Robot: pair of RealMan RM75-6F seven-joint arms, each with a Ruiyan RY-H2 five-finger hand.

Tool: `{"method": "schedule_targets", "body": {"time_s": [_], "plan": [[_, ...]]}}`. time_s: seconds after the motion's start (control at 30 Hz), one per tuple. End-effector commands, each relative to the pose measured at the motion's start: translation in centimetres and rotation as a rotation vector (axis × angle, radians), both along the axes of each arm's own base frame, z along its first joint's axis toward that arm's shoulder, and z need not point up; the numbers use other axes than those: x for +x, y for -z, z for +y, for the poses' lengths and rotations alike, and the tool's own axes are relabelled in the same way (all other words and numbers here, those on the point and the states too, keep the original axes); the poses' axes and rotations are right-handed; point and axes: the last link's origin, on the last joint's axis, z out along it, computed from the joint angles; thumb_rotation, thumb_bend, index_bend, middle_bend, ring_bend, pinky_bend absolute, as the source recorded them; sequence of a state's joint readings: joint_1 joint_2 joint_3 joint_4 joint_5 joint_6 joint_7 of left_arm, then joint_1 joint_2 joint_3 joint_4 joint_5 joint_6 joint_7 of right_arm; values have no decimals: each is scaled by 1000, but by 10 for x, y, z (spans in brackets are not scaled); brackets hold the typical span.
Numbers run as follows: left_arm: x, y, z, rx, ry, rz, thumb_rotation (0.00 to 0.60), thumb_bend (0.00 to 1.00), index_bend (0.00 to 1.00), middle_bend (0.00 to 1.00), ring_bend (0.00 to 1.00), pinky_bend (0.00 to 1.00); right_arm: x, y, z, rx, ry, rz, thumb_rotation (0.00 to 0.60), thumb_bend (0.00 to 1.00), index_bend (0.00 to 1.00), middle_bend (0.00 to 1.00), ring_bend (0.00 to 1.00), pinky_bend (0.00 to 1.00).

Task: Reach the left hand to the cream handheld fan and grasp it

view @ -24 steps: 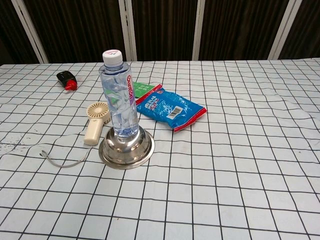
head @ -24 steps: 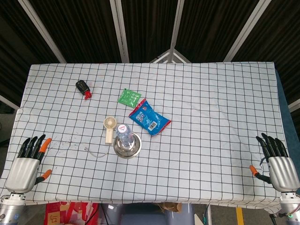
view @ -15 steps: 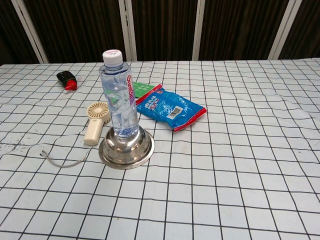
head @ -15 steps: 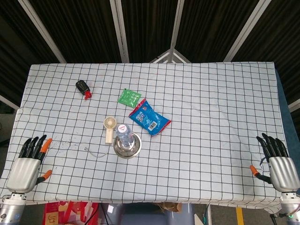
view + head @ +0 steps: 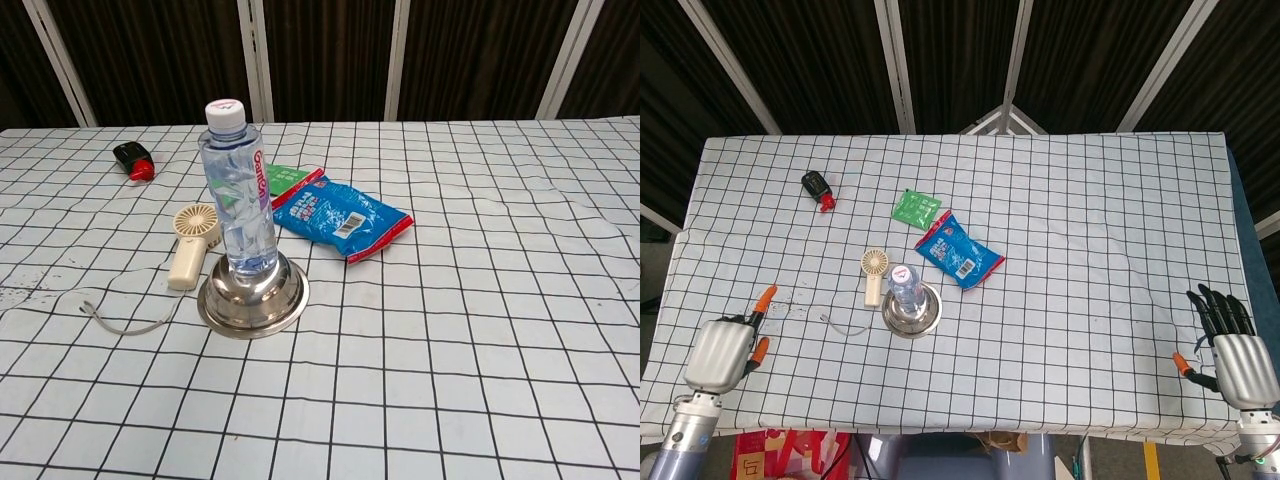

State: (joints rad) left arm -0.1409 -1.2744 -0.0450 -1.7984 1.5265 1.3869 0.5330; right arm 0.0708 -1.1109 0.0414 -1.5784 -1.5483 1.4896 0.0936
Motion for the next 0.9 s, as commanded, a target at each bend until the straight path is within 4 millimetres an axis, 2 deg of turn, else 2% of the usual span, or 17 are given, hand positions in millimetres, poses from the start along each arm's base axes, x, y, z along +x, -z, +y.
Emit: {"method": "schedule_targets", "body": {"time_s": [0.03, 0.13, 0.33, 0.6, 0.9], "plan": [[27, 22, 24, -62, 16, 1, 600, 790, 7, 869, 752, 791, 0, 0, 0, 1, 0, -1, 600, 279, 98, 0, 0, 0], [46, 40, 40, -99, 39, 27, 600, 847, 48, 904, 787, 821, 0, 0, -1, 2, 0, -2, 600, 279, 98, 0, 0, 0], [72, 78, 61, -159, 36, 70, 600, 863, 109, 918, 801, 835, 0, 0, -1, 5, 2, -4, 600, 278, 98, 0, 0, 0], [83, 110, 77, -175, -5, 126, 600, 866, 170, 919, 802, 835, 0, -1, -3, 12, 3, -9, 600, 279, 97, 0, 0, 0], [86, 125, 88, -169, -40, 146, 600, 866, 189, 919, 802, 835, 0, -1, -4, 15, 6, -8, 600, 279, 98, 0, 0, 0]]}}
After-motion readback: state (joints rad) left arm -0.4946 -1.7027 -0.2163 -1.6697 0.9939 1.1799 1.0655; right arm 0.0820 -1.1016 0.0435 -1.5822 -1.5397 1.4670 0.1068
